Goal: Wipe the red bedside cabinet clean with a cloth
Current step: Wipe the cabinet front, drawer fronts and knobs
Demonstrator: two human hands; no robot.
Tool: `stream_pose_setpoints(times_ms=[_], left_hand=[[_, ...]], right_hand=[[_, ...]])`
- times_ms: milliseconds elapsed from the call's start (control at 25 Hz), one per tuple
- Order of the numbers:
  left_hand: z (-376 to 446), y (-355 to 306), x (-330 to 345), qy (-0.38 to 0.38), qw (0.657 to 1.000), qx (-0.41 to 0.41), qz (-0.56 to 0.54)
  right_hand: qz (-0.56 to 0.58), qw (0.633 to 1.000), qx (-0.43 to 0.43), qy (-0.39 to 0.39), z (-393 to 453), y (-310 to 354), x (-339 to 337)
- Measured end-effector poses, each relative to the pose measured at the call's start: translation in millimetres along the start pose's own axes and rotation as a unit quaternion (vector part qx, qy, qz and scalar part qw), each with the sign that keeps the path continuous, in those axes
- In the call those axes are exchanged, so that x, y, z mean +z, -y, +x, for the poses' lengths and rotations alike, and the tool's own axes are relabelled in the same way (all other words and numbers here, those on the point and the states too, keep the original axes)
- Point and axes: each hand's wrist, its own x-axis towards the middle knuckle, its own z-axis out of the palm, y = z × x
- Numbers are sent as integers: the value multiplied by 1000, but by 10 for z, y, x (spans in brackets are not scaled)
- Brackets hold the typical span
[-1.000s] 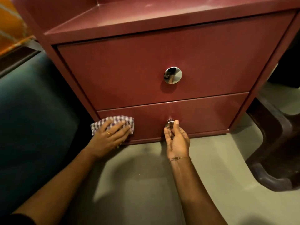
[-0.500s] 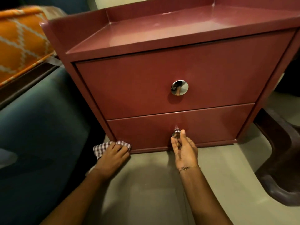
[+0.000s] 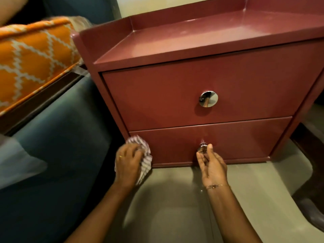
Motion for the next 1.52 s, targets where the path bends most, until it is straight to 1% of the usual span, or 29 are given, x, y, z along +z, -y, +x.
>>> stream_pose_setpoints(times_ms=[40,80,120,160,200,280,320,360,400,440,480,520,560,640,680,720,760,880,920,960,1000,1040,1120,1160,1200,1280,1320,1400,1520], left_hand=[[191,-36,-91,-82,992,-96,-30],[418,-43,-195,-162,969,-181,-54],[629,-32,-280,-222,944,-236,-65],[781,-1,-320,-250,929,-264,-68],[855,34,-321,-249,929,-266,-59],[673,91,-206,-187,955,-229,-32],[444,109,-114,-127,969,-209,-28],[164,97,-39,-46,978,-199,-32],[-114,74,11,36,980,-189,-46],[-342,48,27,98,978,-173,-57],[-452,44,37,127,979,-154,-51],[-436,54,39,127,981,-141,-40],[-321,67,19,103,981,-163,-32],[-28,66,-16,24,969,-243,-41],[52,54,-29,-1,964,-263,-46],[44,40,-9,-3,964,-261,-42],[-48,22,33,19,971,-238,-31],[-542,63,178,150,977,-153,5],[-657,75,227,178,973,-149,-2],[-710,54,257,189,964,-184,-31],[-707,-20,272,178,945,-262,-78],[-669,-127,278,151,912,-360,-124],[-507,-353,309,78,813,-550,-174],[-438,-437,363,57,766,-614,-183],[-402,-501,427,43,729,-655,-193],[-378,-584,523,33,676,-702,-222],[-390,-615,563,32,663,-712,-228],[-424,-643,606,42,656,-713,-243],[-382,-735,494,97,622,-692,-354]], right_hand=[[-3,1000,1,3,-15,7,3],[-6,1000,4,8,-30,12,4],[-8,1000,7,12,-39,16,5],[-10,1000,10,14,-38,19,1],[-11,1000,13,15,-40,23,-1],[-14,1000,14,18,-42,32,-1],[-13,1000,11,18,-33,40,5],[-15,1000,11,18,-33,45,6],[-18,1000,13,21,-43,47,8],[-19,999,15,23,-54,46,8],[-20,999,16,23,-55,47,11],[-21,999,16,23,-51,52,15],[-22,999,16,22,-41,51,14],[-22,999,10,23,-19,43,11],[-20,999,6,24,-21,44,13],[-17,1000,3,23,-18,41,12],[-17,1000,2,21,-17,33,6],[-20,999,6,25,-34,30,3],[-19,999,8,27,-42,35,6],[-17,999,8,28,-44,33,9],[-17,999,8,27,-43,32,10],[-19,999,10,28,-40,31,5],[-20,999,12,27,-17,34,2],[-20,999,11,23,0,33,-4],[-21,1000,10,21,15,32,-14],[-23,999,9,25,23,34,-20],[-23,999,8,27,24,37,-21],[-22,999,6,25,26,34,-29],[-8,999,12,32,14,40,-16]])
